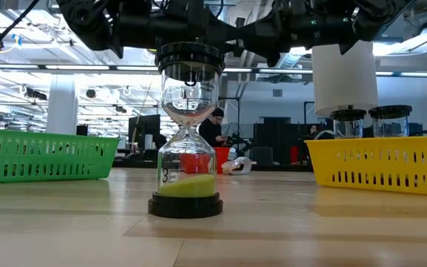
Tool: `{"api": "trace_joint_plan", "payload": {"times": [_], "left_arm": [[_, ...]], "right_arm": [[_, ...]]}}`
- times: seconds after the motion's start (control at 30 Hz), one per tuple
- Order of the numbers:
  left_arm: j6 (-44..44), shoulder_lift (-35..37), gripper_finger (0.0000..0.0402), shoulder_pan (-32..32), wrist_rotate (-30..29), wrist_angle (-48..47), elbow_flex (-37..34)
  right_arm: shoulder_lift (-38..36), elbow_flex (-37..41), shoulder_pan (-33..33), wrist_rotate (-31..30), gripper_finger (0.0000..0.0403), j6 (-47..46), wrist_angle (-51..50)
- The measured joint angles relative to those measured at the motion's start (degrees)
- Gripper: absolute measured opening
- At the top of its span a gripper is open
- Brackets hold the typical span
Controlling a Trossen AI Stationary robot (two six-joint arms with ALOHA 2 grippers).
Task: Pick & Place Office items
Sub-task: Put the black digital clock into the red bin
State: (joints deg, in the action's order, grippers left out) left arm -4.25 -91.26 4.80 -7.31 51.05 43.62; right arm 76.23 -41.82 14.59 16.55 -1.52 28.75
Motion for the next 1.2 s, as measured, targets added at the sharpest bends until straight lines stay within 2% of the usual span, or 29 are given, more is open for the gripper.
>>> {"api": "trace_joint_plan", "payload": {"times": [0.23,0.73,0.93,1.2], "left_arm": [[0.0,0.0,0.0272,0.0,0.1,0.0,0.2],[0.0,-0.6,0.0243,0.0,0.4,0.2,0.2],[0.2,-0.6,0.0227,0.0,4.4,0.6,0.2],[0.3,-0.5,0.023,-0.3,4.4,-0.3,0.1]], "right_arm": [[0.0,0.0,-0.7,-0.1,0.0153,0.0,0.1],[0.0,0.0,-3.4,-0.3,0.0153,0.0,3.2],[0.0,0.0,-3.7,-0.2,0.0152,0.0,2.8],[3.5,-0.2,-3.6,-1.6,0.0153,0.0,5.4]]}}
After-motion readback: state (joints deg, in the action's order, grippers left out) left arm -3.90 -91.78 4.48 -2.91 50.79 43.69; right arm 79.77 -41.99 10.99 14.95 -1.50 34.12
